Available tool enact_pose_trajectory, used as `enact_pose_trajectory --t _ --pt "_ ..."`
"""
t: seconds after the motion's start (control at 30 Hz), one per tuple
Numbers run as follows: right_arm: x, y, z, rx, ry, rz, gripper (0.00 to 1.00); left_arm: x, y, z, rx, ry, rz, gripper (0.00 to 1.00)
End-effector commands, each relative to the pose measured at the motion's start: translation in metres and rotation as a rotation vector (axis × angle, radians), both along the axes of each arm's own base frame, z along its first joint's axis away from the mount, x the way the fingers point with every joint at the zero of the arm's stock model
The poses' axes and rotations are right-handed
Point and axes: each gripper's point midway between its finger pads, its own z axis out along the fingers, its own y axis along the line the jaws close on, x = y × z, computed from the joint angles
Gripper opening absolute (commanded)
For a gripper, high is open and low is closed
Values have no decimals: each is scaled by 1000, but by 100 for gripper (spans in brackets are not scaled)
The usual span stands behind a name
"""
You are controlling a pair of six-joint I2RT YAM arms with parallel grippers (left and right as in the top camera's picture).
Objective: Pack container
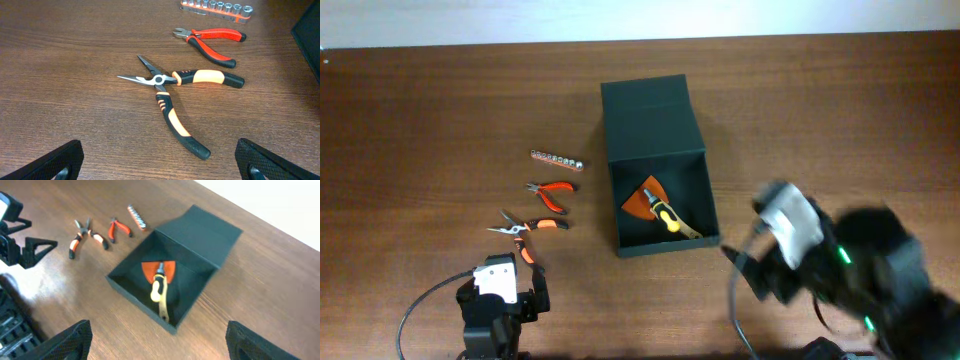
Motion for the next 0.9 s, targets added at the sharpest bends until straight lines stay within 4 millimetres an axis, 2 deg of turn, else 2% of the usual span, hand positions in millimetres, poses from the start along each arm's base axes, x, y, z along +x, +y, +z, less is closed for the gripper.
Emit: enact_pose_trajectory --t 0.0,0.13,0.27,0.87 --pt "-14 -21 -22 14 -2 -88 85 0 1 -1 17 -2 -5 99" --pt "-36 -34 -47 103 10 -141 99 0 1 -1 17 -2 -5 99" --pt "-48 -41 -65 179 17 -183 99 0 1 -1 17 -2 -5 99" --pt "-50 -43 -67 216 -2 -192 99 0 1 -1 17 -2 -5 99"
